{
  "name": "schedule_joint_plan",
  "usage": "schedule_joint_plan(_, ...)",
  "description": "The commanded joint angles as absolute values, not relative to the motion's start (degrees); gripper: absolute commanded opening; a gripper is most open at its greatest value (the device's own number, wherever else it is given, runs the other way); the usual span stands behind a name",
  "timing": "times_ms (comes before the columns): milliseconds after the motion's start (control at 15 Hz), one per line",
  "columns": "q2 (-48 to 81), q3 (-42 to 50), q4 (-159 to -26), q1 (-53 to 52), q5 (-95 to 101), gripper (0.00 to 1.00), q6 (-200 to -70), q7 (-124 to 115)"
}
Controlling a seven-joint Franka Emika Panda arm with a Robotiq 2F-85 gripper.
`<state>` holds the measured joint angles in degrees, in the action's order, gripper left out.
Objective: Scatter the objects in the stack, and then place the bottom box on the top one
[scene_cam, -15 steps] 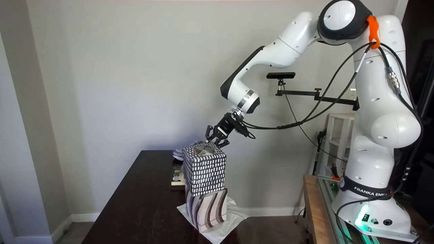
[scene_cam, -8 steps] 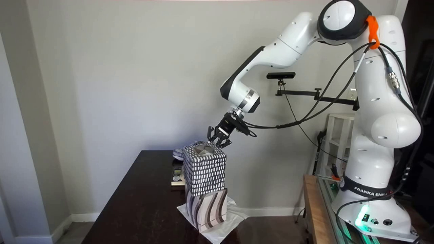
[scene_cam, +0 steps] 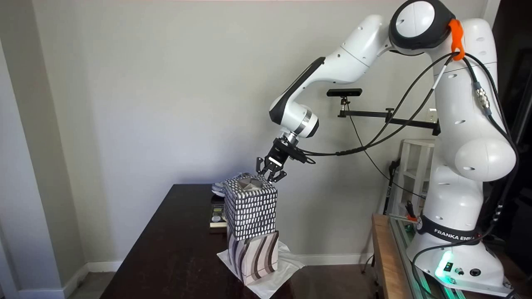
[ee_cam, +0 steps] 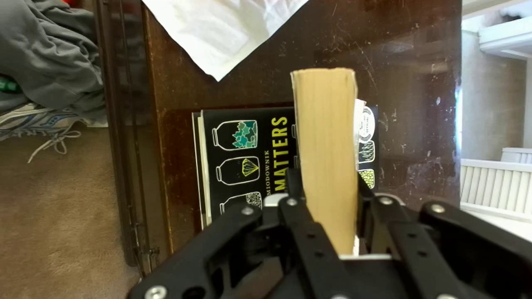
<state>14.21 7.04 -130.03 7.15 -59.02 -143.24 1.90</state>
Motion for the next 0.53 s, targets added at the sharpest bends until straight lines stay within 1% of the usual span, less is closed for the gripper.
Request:
schedule_joint_plan(0,15.11,7.55,-129.16,7.01,-54.69,0.07,-143.19,-2.86)
schedule_joint_plan(467,16.16,6.98,-128.05,7.58,-55.26,0.07,-141.92,-2.99)
